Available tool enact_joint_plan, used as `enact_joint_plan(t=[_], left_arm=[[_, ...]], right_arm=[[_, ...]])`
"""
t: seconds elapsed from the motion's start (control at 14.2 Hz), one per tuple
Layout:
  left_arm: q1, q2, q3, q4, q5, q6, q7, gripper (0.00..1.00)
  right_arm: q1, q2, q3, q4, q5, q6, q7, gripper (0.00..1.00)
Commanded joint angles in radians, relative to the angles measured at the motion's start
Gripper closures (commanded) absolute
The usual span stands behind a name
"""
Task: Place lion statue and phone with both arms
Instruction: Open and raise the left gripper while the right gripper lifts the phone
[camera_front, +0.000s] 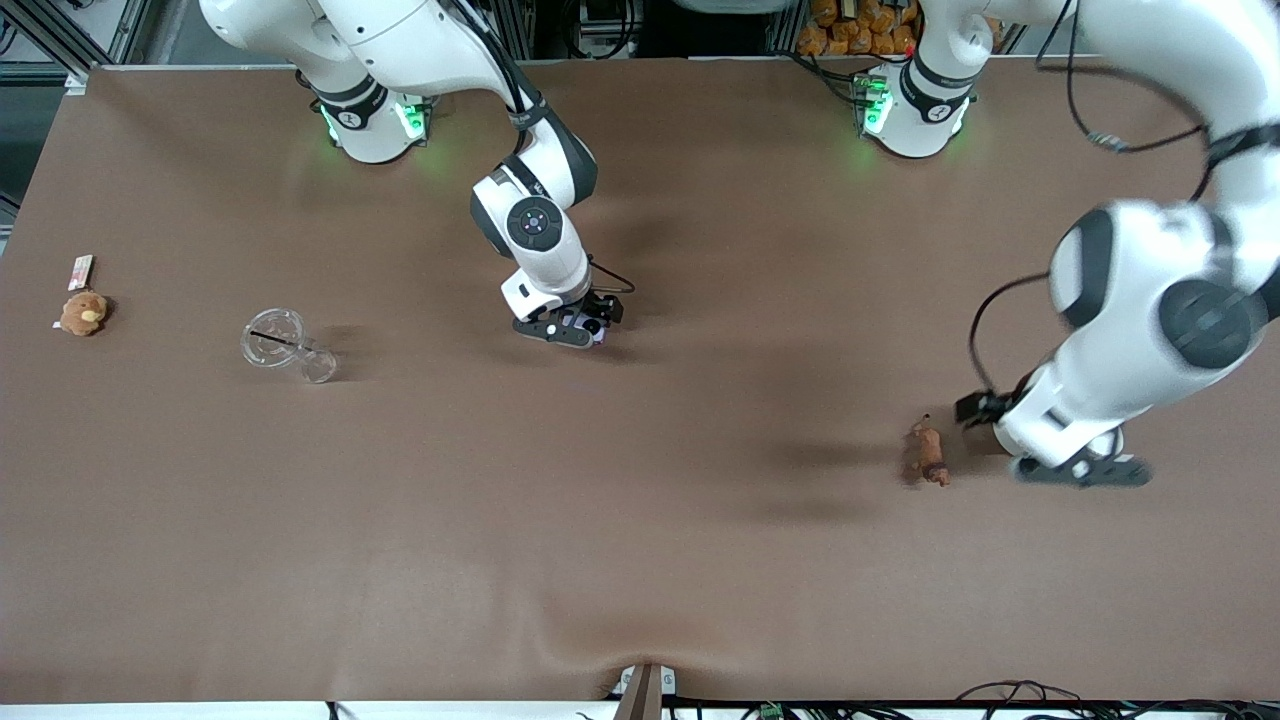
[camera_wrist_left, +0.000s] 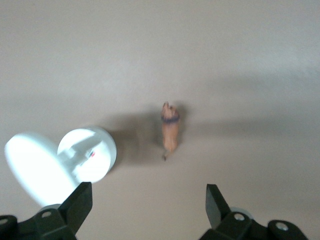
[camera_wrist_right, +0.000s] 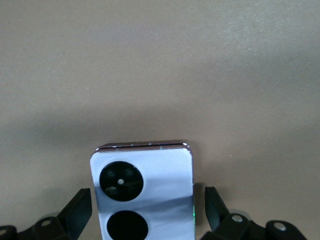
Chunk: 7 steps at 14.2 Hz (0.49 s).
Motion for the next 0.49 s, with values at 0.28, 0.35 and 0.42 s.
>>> enact_joint_plan(t=[0.28,0.35,0.42], left_arm=[[0.219,-0.263,-0.223,-0.035,-0.006,-0.202,0.0,0.0],[0.296,-0.281,-0.306,-0.043,0.0,-0.21,0.0,0.0],[0.315,-0.294,-0.334,-0.049,0.007,-0.225,-0.011,0.0]], right_arm=[[0.025,0.007,-0.011,-0.002,0.011,0.018,0.015,0.0],[0.025,0.016,-0.011,-0.001,0.01,0.021,0.015,0.0],[0.025,0.022,-0.011,-0.001,0.003,0.021,0.015,0.0]])
